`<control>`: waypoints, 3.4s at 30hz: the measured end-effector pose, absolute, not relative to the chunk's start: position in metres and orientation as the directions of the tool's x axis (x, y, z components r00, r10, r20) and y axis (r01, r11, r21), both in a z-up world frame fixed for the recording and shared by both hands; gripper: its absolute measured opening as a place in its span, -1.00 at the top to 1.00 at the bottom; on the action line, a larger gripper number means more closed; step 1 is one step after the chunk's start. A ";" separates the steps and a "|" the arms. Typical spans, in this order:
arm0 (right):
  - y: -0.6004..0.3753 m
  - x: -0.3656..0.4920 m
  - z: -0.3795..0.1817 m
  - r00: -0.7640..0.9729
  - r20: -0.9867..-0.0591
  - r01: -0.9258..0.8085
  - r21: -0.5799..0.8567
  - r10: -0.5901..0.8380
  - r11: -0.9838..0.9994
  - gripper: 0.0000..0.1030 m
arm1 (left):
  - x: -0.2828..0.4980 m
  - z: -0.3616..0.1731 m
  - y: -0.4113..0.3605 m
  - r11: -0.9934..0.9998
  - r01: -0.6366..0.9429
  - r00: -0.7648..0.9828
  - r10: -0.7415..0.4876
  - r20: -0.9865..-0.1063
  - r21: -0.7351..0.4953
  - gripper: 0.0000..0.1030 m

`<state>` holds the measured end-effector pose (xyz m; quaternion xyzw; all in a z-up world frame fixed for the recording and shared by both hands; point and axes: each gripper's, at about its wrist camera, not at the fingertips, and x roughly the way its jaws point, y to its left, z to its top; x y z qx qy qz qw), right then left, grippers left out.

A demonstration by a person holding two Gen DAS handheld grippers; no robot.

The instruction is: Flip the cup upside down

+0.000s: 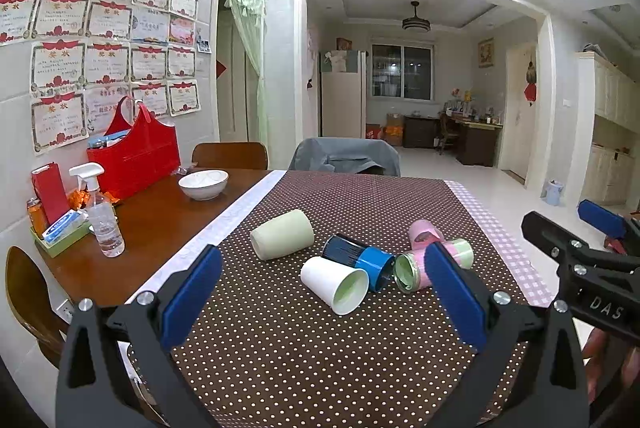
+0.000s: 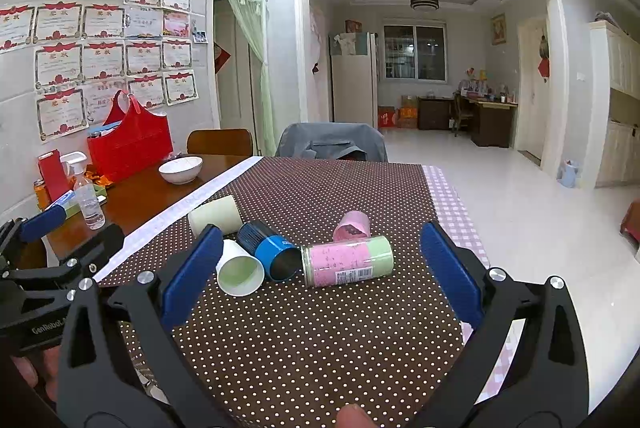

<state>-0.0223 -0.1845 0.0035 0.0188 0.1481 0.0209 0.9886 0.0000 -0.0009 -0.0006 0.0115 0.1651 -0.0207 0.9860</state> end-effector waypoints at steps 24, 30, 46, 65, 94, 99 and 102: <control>-0.180 -0.020 0.007 0.958 -0.285 -0.035 0.041 0.046 0.999 -0.88 | 0.003 -0.003 0.001 0.996 0.087 0.937 -0.088 -0.337 -0.019 -0.92; -0.184 -0.018 0.008 0.958 -0.284 -0.033 0.045 0.044 0.998 -0.88 | 0.006 -0.007 -0.002 0.996 0.094 0.933 -0.092 -0.347 -0.013 -0.92; -0.195 -0.006 -0.002 0.954 -0.297 -0.026 0.049 0.039 0.998 -0.88 | 0.019 -0.014 -0.005 0.995 0.100 0.923 -0.102 -0.370 -0.026 -0.92; -0.212 0.045 -0.021 0.921 -0.387 -0.016 0.044 0.032 0.999 -0.88 | 0.077 -0.020 -0.022 0.992 0.122 0.878 -0.124 -0.463 -0.035 -0.92; -0.319 0.190 -0.084 0.752 -0.657 0.148 0.082 -0.058 0.986 -0.88 | 0.296 -0.080 -0.133 0.956 0.260 0.522 -0.257 -0.813 -0.135 -0.92; -0.328 0.206 -0.093 0.733 -0.679 0.150 0.096 -0.045 0.984 -0.88 | 0.325 -0.095 -0.148 0.953 0.259 0.446 -0.262 -0.856 -0.157 -0.92; -0.331 0.212 -0.098 0.722 -0.690 0.153 0.106 -0.038 0.983 -0.88 | 0.343 -0.104 -0.157 0.954 0.248 0.404 -0.261 -0.877 -0.170 -0.92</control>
